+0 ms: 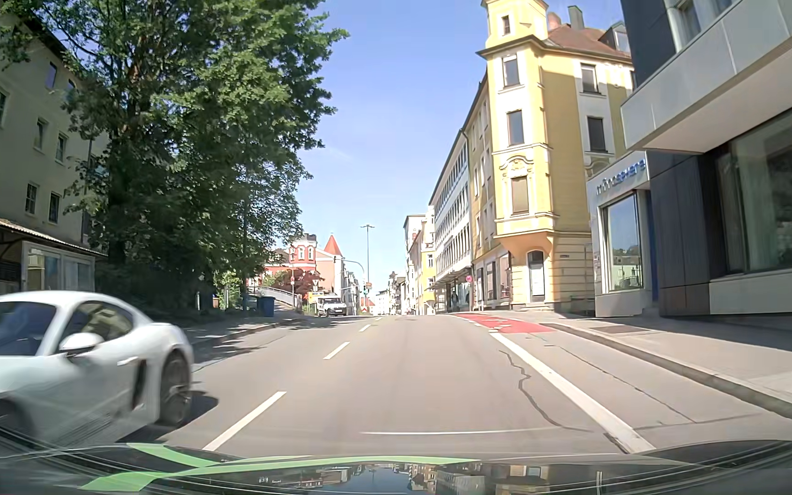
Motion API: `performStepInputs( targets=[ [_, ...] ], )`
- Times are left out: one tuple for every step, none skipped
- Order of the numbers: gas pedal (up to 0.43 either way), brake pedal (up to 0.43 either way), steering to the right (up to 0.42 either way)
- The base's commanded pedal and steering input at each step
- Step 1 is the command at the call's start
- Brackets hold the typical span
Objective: Follow the waypoints while adhering to traffic rules and regulations
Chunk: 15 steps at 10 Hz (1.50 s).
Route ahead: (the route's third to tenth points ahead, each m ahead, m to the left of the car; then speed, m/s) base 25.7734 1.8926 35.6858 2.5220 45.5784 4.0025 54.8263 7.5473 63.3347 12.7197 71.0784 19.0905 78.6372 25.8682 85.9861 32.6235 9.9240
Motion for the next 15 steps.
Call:
performStepInputs(
  targets=[
    [0.11,0.0,-0.004],
    [0.098,0.0,-0.004],
    [0.098,0.0,-0.004],
    [0.098,0.0,-0.004],
    [0.098,0.0,-0.005],
    [0.098,0.0,-0.005],
    [0.098,0.0,-0.005],
    [0.098,0.0,-0.006],
    [0.098,0.0,-0.007],
    [0.098,0.0,-0.007],
    [0.098,0.0,-0.008],
    [0.098,0.0,-0.008],
    [0.098,0.0,-0.008],
    [0.098,0.0,-0.008],
    [0.087,0.0,-0.008]
  ],
)
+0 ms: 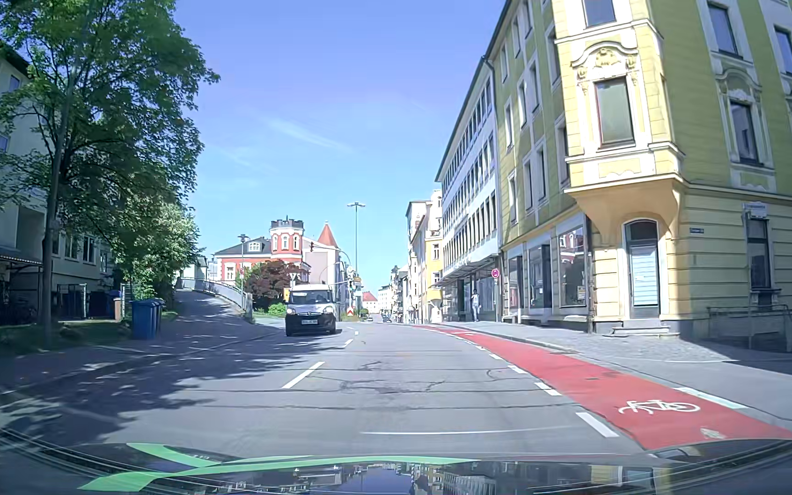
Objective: Follow the waypoints while adhering to traffic rules and regulations
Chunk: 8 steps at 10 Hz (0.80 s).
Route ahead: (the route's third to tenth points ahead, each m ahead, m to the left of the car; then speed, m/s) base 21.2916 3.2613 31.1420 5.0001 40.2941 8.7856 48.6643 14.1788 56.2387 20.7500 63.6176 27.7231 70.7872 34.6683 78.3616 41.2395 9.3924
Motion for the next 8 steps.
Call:
performStepInputs(
  targets=[
    [0.087,0.0,-0.01],
    [0.087,0.0,-0.013],
    [0.079,0.0,-0.016],
    [0.067,0.0,-0.02],
    [0.067,0.0,-0.022],
    [0.059,0.0,-0.022],
    [0.047,0.0,-0.023],
    [0.047,0.0,-0.026]
  ],
)
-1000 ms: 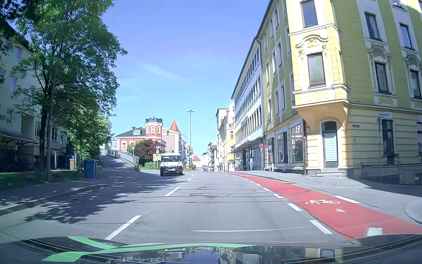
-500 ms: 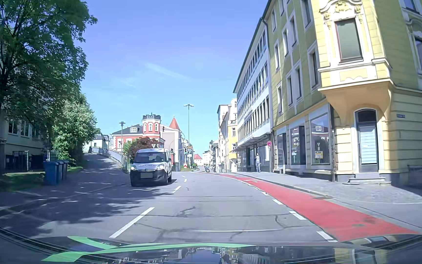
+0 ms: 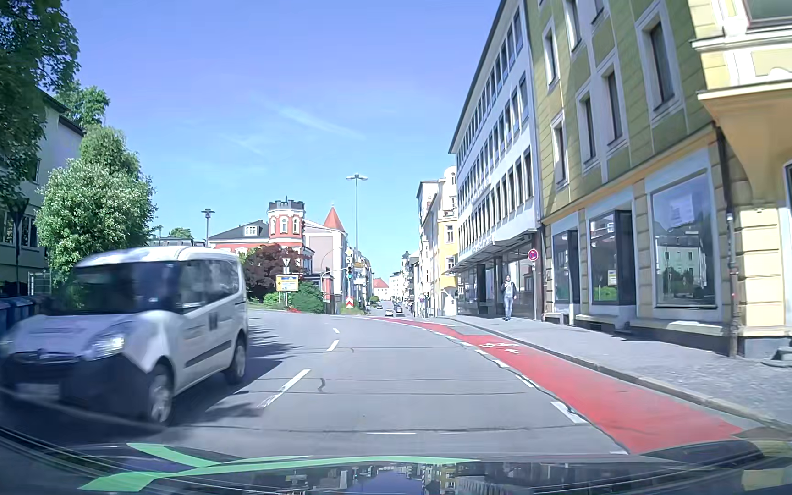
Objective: Follow the waypoints while adhering to traffic rules and regulations
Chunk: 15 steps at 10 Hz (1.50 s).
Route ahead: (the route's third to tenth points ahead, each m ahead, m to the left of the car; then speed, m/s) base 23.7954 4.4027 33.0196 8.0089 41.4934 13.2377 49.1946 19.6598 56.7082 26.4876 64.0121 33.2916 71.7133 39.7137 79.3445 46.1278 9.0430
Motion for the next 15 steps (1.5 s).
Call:
performStepInputs(
  targets=[
    [0.047,0.0,-0.029],
    [0.047,0.0,-0.032],
    [0.047,0.0,-0.033],
    [0.047,0.0,-0.035],
    [0.047,0.0,-0.038],
    [0.047,0.0,-0.042],
    [0.047,0.0,-0.047],
    [0.059,0.0,-0.05],
    [0.059,0.0,-0.053],
    [0.059,0.0,-0.054],
    [0.067,0.0,-0.055],
    [0.067,0.0,-0.055],
    [0.079,0.0,-0.055],
    [0.087,0.0,-0.055],
    [0.087,0.0,-0.055]
  ],
)
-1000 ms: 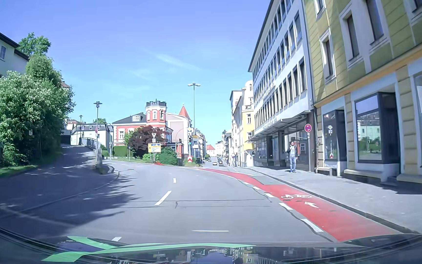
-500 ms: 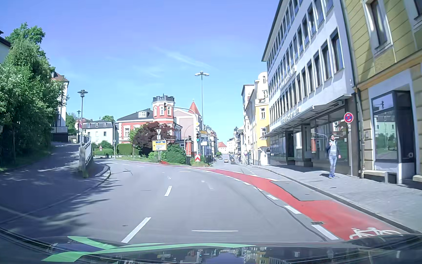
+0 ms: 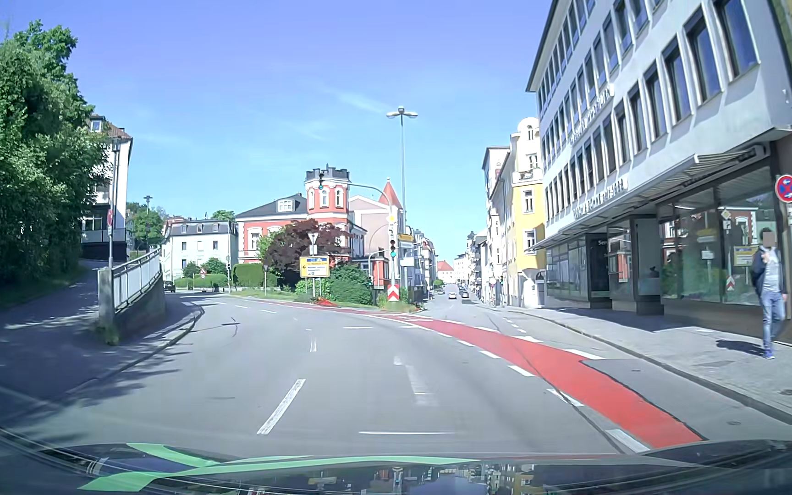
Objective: Follow the waypoints while adhering to traffic rules and regulations
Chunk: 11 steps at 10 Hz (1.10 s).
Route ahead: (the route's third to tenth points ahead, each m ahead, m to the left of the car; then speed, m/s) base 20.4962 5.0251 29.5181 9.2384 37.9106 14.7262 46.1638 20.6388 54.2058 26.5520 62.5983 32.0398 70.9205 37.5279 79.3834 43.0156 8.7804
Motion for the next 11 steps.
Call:
performStepInputs(
  targets=[
    [0.087,0.0,-0.056],
    [0.087,0.0,-0.056],
    [0.087,0.0,-0.057],
    [0.087,0.0,-0.058],
    [0.087,0.0,-0.06],
    [0.087,0.0,-0.062],
    [0.087,0.0,-0.064],
    [0.087,0.0,-0.068],
    [0.087,0.0,-0.073],
    [0.087,0.0,-0.078],
    [0.087,0.0,-0.081]
  ],
)
